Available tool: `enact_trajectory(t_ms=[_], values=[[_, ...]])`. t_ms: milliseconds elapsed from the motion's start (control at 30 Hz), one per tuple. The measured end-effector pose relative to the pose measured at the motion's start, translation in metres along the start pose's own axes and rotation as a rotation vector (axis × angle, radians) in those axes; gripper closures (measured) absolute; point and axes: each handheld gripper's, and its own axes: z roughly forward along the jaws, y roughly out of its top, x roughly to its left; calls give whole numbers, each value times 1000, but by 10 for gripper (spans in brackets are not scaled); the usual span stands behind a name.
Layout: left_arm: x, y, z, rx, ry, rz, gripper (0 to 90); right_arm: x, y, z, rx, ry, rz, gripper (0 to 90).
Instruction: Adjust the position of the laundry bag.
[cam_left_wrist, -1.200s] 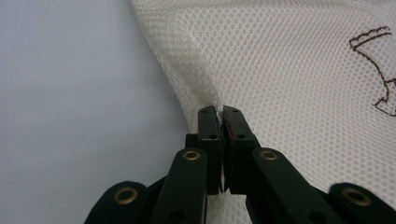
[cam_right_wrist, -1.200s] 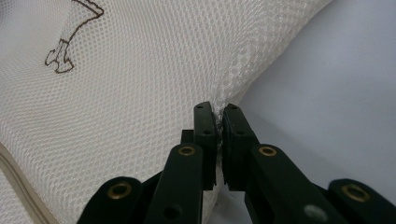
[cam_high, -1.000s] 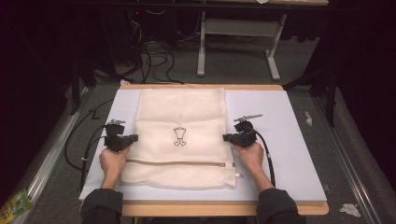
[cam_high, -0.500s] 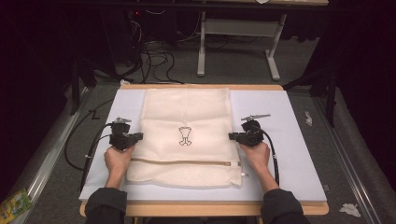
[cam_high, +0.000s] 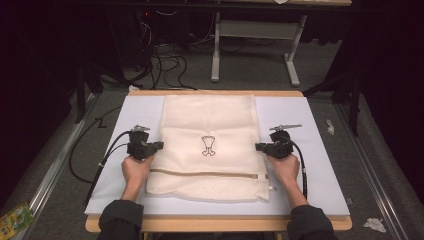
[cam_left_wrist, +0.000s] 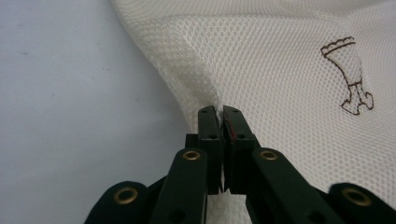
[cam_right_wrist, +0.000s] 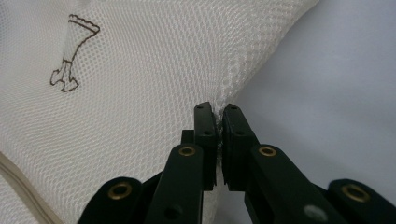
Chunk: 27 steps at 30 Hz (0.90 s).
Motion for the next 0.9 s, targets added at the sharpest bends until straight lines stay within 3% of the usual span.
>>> enact_trajectory(t_ms=[67,133,433,567,667,900], values=[[-3,2,0,-4,-4,13,875,-2,0,-2,-6,1,3,871],[-9,7,2,18,15,65,875,-11,0,-4,0,4,12,871],[-20,5,11,-1,-20,46,874,-22,-8,-17,-30,-11,30,871],[-25,6,16,2,-20,54,873,-27,-9,-20,-25,-16,30,870],[-32,7,19,7,-24,76,873,-30,-11,-27,-30,-46,33,870],[-40,9,31,6,-26,33,873,-37,-18,-34,-56,-63,69,870]])
